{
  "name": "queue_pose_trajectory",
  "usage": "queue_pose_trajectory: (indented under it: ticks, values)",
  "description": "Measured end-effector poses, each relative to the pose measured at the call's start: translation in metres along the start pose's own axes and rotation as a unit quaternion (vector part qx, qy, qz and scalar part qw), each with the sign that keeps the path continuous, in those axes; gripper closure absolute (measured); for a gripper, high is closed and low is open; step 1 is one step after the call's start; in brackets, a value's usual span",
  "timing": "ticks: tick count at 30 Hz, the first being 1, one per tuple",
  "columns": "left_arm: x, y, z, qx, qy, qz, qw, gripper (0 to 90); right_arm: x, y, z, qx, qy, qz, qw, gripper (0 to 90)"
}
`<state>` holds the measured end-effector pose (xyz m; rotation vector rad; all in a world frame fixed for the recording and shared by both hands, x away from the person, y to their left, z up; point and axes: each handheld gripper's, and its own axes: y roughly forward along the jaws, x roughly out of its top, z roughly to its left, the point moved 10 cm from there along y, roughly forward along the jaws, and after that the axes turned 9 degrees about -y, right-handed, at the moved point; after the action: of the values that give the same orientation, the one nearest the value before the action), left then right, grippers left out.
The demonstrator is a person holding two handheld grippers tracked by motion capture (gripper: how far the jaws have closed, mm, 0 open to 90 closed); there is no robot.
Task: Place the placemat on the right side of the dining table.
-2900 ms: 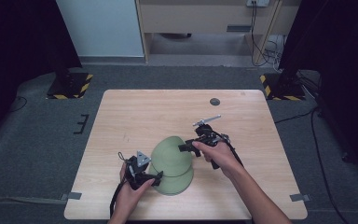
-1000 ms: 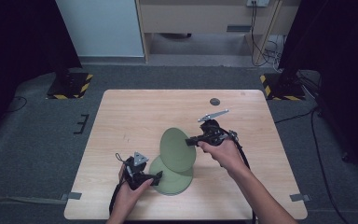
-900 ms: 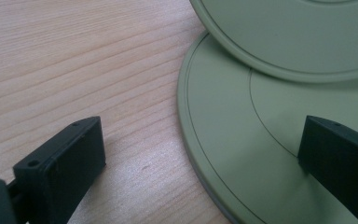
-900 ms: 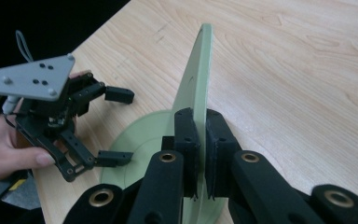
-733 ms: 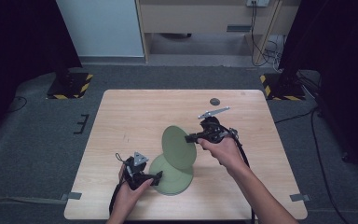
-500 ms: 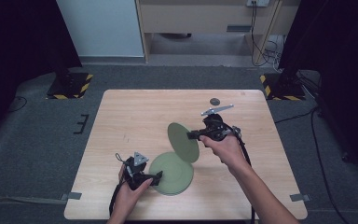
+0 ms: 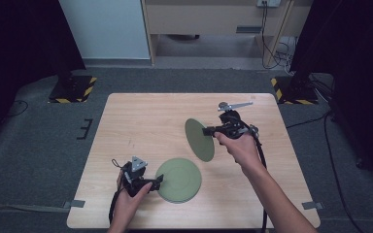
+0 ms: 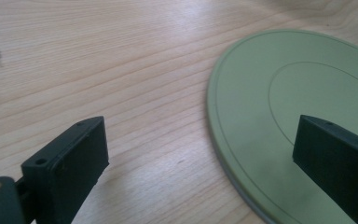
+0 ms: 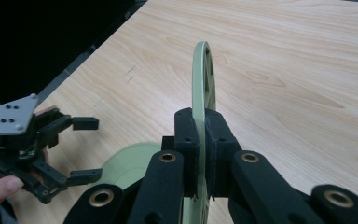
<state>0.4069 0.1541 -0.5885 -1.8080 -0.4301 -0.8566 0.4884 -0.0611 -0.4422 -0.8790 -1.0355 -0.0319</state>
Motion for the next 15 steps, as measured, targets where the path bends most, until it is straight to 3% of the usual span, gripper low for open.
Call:
queue_pose_trajectory:
  ticks: [8,15]
  values:
    - [0.002,-0.005,0.015,0.01,-0.016,-0.007,0.9998,2.9,0.006,-0.001,-0.008,-0.014,0.008,-0.003,0.9999,85.9]
    - [0.003,-0.007,0.019,0.013,-0.021,-0.008,0.9997,2.9,0.011,0.001,-0.012,-0.025,0.012,-0.005,0.9996,85.9]
